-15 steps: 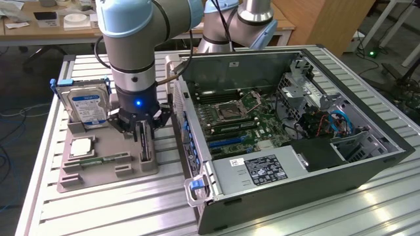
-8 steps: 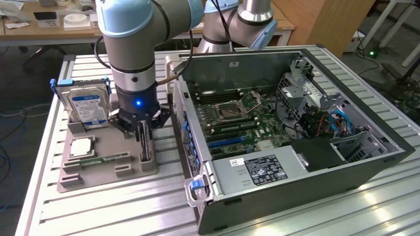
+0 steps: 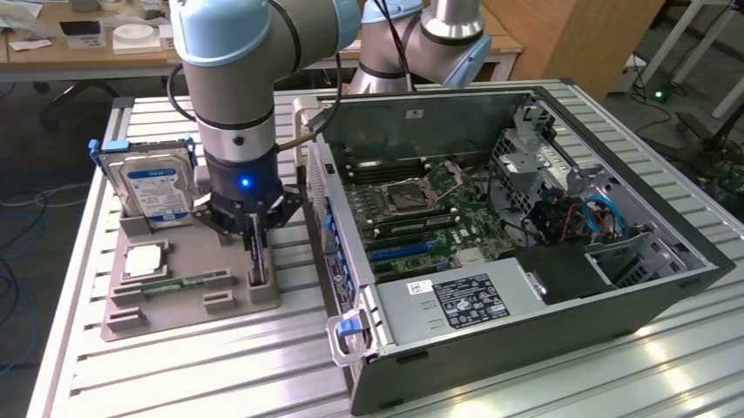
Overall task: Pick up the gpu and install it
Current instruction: 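Pick up the gpu and move the gpu toward the slot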
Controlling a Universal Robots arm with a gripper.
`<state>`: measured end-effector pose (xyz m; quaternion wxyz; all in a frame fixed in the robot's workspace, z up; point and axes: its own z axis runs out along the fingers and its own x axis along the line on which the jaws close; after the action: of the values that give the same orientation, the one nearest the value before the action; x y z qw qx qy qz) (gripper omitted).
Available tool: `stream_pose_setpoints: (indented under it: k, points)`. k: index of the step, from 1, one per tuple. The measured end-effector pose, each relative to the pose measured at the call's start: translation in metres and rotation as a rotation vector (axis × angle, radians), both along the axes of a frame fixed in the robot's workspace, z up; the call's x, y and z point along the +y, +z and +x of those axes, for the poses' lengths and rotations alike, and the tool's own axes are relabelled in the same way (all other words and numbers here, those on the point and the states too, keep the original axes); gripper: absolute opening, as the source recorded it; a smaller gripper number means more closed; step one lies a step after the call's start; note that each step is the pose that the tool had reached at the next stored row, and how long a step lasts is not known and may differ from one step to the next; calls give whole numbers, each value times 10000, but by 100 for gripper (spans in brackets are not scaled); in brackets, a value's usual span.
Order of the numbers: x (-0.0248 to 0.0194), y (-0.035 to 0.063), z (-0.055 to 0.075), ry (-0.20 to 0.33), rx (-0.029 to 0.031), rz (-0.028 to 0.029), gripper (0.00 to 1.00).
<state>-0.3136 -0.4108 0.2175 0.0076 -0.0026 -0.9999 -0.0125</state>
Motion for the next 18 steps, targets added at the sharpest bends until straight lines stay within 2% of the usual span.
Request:
stream_pose_setpoints:
  k: [18]
  points:
    - [0, 0, 0, 0, -1, 1, 27]
